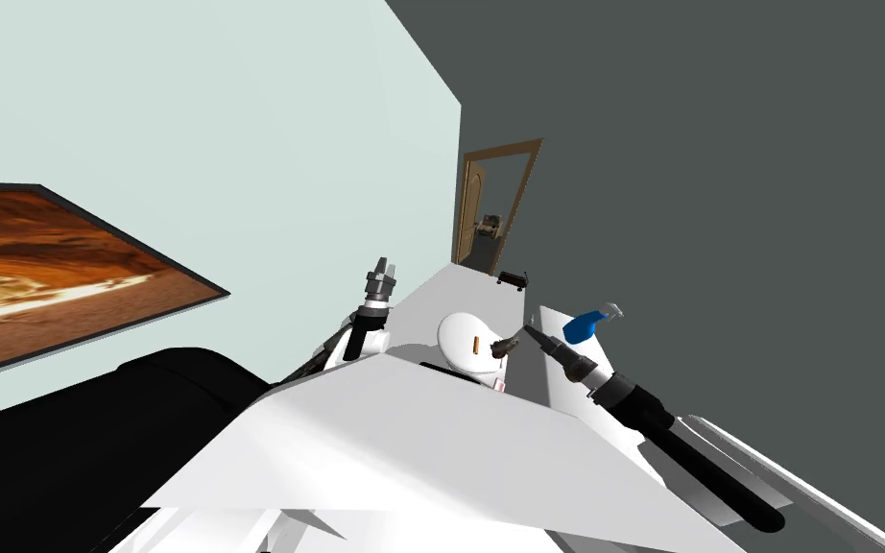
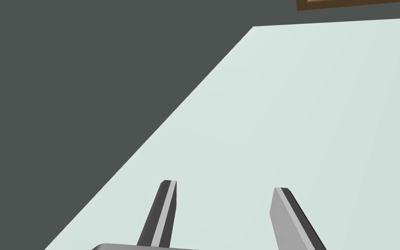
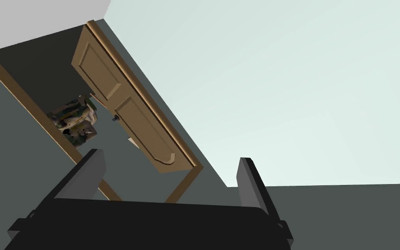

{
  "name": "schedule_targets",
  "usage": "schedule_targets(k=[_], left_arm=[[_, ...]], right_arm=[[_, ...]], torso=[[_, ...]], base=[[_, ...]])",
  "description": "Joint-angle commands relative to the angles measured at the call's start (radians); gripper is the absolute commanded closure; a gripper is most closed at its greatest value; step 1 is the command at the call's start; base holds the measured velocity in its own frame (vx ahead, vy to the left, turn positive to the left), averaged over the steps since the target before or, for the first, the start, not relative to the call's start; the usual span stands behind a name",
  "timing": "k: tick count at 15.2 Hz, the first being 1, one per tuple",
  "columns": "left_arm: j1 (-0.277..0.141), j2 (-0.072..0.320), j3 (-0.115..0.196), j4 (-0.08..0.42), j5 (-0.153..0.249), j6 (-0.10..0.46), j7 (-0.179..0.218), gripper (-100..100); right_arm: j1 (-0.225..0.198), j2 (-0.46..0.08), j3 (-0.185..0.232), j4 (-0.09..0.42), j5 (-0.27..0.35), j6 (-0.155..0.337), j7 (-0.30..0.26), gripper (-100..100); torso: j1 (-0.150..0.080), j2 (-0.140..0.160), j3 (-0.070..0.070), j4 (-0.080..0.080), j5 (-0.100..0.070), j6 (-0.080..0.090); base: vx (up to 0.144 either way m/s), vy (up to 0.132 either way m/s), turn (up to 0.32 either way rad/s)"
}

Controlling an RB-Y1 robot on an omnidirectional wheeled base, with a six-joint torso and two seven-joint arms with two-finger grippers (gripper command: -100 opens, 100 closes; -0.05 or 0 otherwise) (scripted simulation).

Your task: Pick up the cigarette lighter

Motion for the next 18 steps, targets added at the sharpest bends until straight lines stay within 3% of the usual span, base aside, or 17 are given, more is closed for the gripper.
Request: schedule_targets(k=[1,18], left_arm=[[0.0,0.0,0.0,0.0,0.0,0.0,0.0,0],[0.0,0.0,0.0,0.0,0.0,0.0,0.0,0]], right_arm=[[0.005,-0.038,0.001,0.008,0.002,-0.003,0.0,-100],[0.027,-0.392,0.059,0.113,0.032,0.012,-0.012,-100]], torso=[[0.0,0.0,0.0,0.0,0.0,0.0],[-0.001,0.002,0.001,0.001,0.0,0.0]], base=[[0.014,0.005,0.014],[0.003,-0.002,0.017]])
